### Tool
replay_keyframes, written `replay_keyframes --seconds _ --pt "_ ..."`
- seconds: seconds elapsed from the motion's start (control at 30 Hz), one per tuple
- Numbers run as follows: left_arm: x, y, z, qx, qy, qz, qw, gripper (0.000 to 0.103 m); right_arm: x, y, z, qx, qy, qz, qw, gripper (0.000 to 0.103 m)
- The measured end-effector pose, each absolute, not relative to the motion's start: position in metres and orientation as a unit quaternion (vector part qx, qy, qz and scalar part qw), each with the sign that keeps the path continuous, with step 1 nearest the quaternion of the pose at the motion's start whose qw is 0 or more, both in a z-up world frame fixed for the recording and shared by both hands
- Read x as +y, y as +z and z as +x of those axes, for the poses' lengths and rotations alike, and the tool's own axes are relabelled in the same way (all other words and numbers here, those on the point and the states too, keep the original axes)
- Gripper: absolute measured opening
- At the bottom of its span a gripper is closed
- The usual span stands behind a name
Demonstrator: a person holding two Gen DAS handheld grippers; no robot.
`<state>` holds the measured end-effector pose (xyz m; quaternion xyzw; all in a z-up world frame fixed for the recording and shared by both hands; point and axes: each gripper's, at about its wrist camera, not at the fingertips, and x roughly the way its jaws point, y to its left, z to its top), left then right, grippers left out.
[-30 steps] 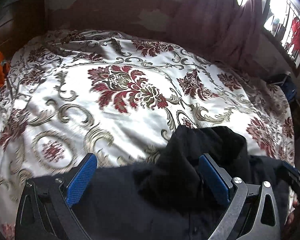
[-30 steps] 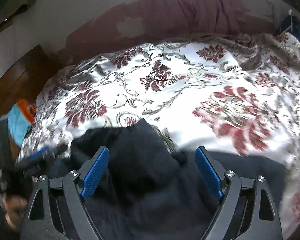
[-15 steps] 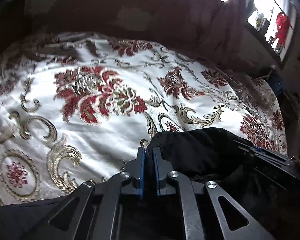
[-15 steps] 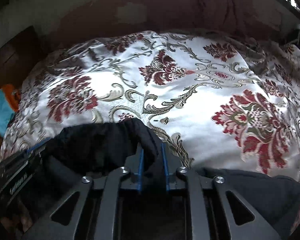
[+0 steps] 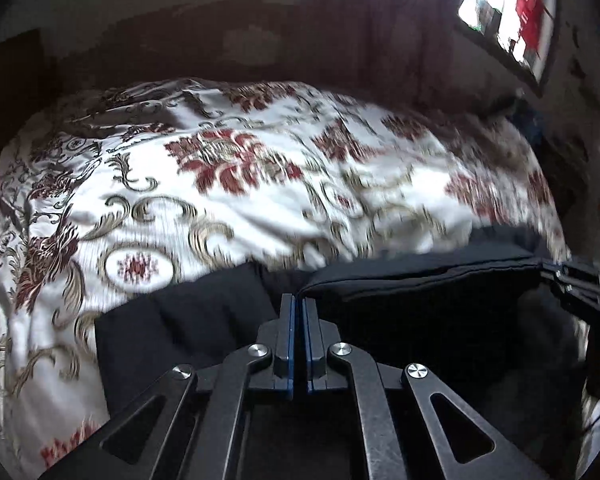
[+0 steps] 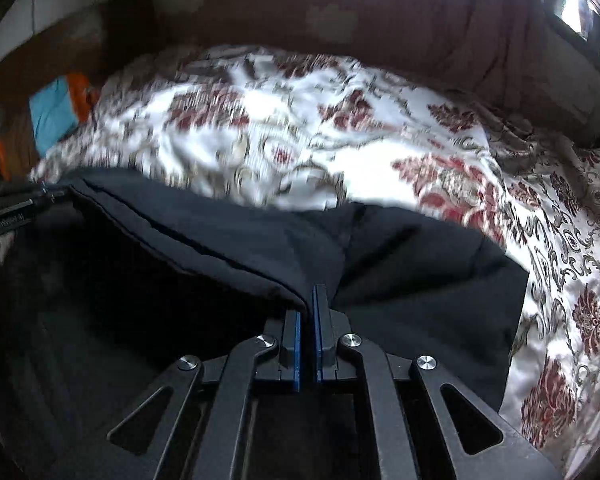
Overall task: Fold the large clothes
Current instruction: 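Grasp the jacket hem with the left tool while the right tool grasps it too, then lift the hem with both tools and fold it toward the collar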
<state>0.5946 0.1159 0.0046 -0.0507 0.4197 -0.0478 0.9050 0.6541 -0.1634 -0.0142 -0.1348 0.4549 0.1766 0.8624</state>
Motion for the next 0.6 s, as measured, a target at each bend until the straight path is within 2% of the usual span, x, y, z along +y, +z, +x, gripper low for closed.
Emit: replay_keyframes --seconds 0.37,0.5,0.6 --pt "0.080 -0.060 0.590 0.481 -0.035 0.031 0.875 0.004 -0.156 -0.067 0.660 0.466 0.161 -0.131 0.860 0.005" --pt "0.072 -0.074 0.597 0.486 -0.028 0.053 0.872 0.004 -0.157 -0.067 0.658 0.459 0.168 -0.113 0.865 0.005" --pt "0.077 -0.071 0.593 0.480 -0.037 0.040 0.876 0.005 -0.174 -0.054 0.656 0.464 0.194 -0.055 0.863 0.008"
